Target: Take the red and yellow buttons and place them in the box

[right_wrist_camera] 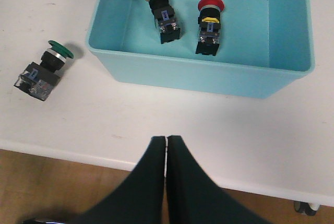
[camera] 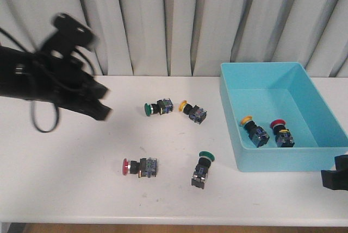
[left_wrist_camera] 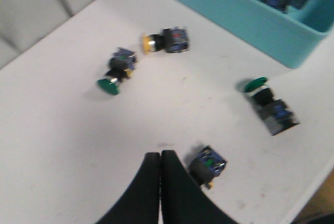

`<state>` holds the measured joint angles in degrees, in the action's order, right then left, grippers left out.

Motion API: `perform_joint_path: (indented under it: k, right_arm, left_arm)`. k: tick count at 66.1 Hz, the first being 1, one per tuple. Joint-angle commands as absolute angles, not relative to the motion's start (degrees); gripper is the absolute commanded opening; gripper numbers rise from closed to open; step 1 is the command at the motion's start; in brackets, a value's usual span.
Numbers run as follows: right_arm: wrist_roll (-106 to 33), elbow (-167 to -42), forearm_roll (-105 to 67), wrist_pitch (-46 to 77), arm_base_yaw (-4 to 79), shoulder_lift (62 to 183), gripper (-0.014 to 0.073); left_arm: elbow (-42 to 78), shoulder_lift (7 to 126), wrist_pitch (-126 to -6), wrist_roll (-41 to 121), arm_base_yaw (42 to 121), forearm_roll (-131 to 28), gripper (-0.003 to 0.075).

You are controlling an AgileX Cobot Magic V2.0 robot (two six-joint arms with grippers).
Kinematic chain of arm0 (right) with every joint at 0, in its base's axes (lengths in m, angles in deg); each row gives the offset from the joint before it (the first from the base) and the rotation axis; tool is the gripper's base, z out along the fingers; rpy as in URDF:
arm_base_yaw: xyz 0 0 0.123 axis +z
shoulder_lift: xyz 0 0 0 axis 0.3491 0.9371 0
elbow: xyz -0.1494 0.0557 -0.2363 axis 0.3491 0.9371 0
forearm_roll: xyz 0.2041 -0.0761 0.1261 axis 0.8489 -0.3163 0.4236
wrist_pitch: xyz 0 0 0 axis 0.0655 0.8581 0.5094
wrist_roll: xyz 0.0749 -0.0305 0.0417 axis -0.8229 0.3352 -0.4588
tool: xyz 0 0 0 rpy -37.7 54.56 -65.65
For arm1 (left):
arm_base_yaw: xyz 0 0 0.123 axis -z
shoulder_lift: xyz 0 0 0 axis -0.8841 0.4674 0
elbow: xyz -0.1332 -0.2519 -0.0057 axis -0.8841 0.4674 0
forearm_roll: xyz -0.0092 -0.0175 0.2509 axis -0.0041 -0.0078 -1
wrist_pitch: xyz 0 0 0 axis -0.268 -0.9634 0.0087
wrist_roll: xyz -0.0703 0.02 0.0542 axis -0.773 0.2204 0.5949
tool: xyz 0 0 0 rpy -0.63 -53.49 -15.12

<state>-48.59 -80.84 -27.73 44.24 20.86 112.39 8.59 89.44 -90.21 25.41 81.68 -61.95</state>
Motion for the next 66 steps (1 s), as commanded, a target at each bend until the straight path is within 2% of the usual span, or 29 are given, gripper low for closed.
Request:
perform_joint_path:
  k: [1, 15, 30, 41, 51, 66]
  right_arm:
    - [-48.5, -82.2, -27.7, 41.9, 20.7, 112.0, -0.0006]
    - [-48.5, -82.2, -27.7, 42.1, 20.7, 112.0, -0.0006]
    - [-48.5, -82.2, -27.7, 42.3, 20.7, 112.0, -0.0006]
    - [-48.5, -82.2, -27.7, 42.3, 20.7, 112.0, -0.0006]
    - [-48.5, -82.2, -27.7, 42.3, 20.7, 112.0, -0.0006]
    - [-48.5, -82.2, -27.7, 43.1, 20.7, 112.0, -0.0006]
  left_arm:
    - [8.4, 81.9, -88.7, 12.1, 80.0, -74.1, -0.0008]
    - [20.0, 64.9, -82.5, 8.3, 73.9, -77.7, -0.0008]
    - [47.1, 38.4, -65.2, 5.0, 67.5, -80.6, -0.0008]
    - [64.1, 17.2, -63.0, -7.4, 63.9, -87.7, -0.0008]
    - [69.2, 10.5, -62.6, -4.8, 63.8, -83.2, -0.0008]
    - [76.0, 8.5, -53.0, 0.1, 63.8, -78.9, -0.0008]
